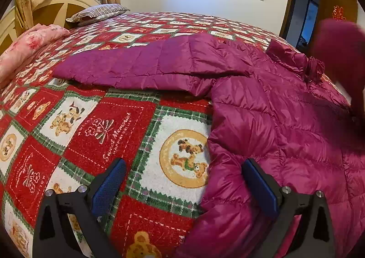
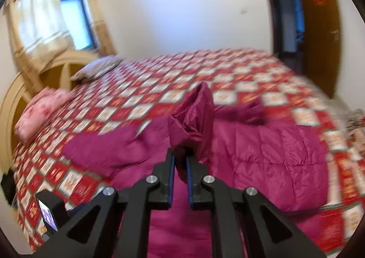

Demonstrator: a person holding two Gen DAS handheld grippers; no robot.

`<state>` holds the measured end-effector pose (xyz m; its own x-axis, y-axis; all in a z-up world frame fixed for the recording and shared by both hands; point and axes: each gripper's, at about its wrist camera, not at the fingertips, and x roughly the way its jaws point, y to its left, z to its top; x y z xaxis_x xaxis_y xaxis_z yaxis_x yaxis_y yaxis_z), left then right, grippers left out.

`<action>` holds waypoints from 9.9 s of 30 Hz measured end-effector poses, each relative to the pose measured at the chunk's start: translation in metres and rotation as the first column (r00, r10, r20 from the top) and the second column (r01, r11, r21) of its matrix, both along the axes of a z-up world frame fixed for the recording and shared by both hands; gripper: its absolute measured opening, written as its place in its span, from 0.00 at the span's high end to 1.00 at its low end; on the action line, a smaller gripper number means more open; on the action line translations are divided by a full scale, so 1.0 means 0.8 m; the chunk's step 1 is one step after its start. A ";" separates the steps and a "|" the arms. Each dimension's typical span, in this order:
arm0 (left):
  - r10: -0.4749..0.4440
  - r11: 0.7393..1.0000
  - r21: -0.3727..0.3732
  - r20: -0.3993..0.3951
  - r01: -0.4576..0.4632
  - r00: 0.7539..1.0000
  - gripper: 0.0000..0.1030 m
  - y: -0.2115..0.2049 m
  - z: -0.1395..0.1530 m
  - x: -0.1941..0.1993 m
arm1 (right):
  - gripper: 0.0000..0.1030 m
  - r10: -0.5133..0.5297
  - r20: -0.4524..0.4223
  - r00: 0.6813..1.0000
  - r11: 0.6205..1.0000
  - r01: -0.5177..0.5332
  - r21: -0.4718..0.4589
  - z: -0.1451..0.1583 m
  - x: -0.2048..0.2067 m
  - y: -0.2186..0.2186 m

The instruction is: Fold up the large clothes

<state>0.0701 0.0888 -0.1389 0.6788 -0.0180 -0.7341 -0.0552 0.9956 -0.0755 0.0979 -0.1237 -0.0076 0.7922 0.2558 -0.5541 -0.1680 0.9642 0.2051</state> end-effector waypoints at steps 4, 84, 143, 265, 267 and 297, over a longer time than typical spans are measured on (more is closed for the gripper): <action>0.000 1.000 0.001 -0.001 0.000 1.000 0.01 0.000 0.000 0.000 | 0.24 0.103 -0.053 0.993 0.987 -0.096 0.125 -0.040 0.012 0.034; -0.111 0.982 -0.089 0.437 0.165 0.893 0.95 0.027 0.188 0.110 | 0.22 -0.295 -0.196 0.935 0.955 0.296 -0.025 -0.146 0.004 -0.114; -0.128 0.991 -0.013 0.112 0.130 0.985 0.38 -0.045 0.077 0.067 | 0.52 -0.222 -0.234 0.946 0.972 0.198 -0.123 -0.122 0.028 -0.130; -0.212 0.964 -0.124 0.175 0.235 0.962 0.62 -0.207 0.135 0.291 | 0.84 -0.232 -0.240 0.943 0.969 0.247 0.032 -0.140 0.198 -0.175; -0.219 0.974 -0.036 0.096 0.223 0.971 0.62 -0.219 0.097 0.308 | 0.83 -0.227 -0.239 0.944 0.969 0.245 0.045 -0.141 0.196 -0.178; -0.215 0.971 -0.121 -0.058 0.207 0.975 0.56 -0.188 0.012 0.301 | 0.40 -0.321 -0.234 0.918 0.947 0.318 -0.052 -0.126 0.196 -0.193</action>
